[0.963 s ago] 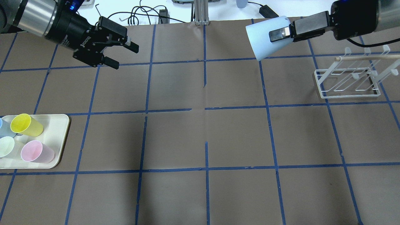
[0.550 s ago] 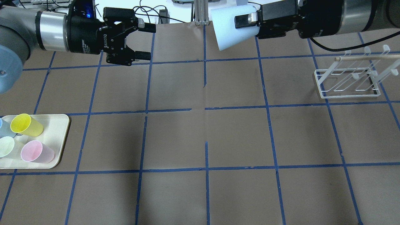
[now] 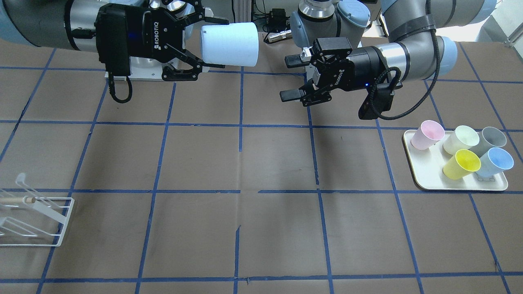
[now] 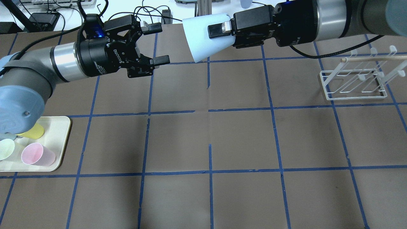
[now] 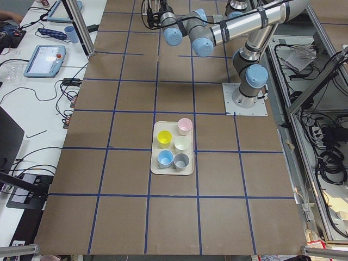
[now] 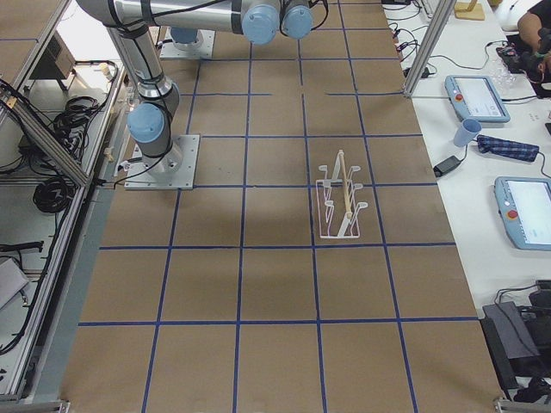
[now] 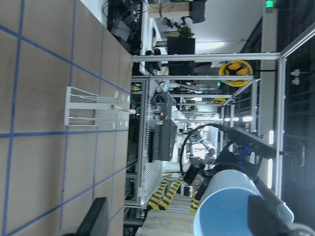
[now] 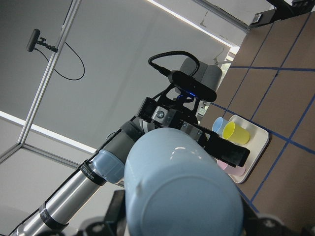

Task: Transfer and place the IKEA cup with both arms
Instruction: 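Carry the cup to center with right gripper while left gripper reaches toward it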

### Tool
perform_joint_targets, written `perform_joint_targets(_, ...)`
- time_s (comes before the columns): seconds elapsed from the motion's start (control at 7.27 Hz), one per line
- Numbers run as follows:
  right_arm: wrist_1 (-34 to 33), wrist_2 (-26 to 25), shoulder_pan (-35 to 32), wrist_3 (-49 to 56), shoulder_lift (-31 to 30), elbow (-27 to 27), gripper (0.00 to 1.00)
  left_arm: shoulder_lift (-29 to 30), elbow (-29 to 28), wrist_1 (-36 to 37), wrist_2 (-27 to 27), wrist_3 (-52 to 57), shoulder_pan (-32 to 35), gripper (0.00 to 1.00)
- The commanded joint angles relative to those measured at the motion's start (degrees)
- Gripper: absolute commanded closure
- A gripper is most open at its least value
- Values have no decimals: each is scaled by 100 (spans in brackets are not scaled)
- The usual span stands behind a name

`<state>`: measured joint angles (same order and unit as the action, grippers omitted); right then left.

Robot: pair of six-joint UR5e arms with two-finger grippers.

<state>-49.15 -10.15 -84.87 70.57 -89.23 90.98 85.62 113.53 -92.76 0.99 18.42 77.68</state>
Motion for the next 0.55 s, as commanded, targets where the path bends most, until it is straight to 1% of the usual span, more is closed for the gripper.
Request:
perform_joint_targets(0.0, -102, 381, -231, 18, 19, -1, 58, -203, 257, 4, -213, 4, 210, 0)
perform_joint_targets(0.14, -155, 391, -232, 18, 19, -1, 58, -273, 258, 13, -274, -22, 360, 0)
perform_joint_targets(0.28, -138, 391, -249, 18, 19, -1, 58, -361, 292, 4, -484, -22, 371, 0)
perform_joint_targets(0.41, -121, 382, -258, 18, 19, -1, 58, -466, 328, -22, -538, -101, 371, 0)
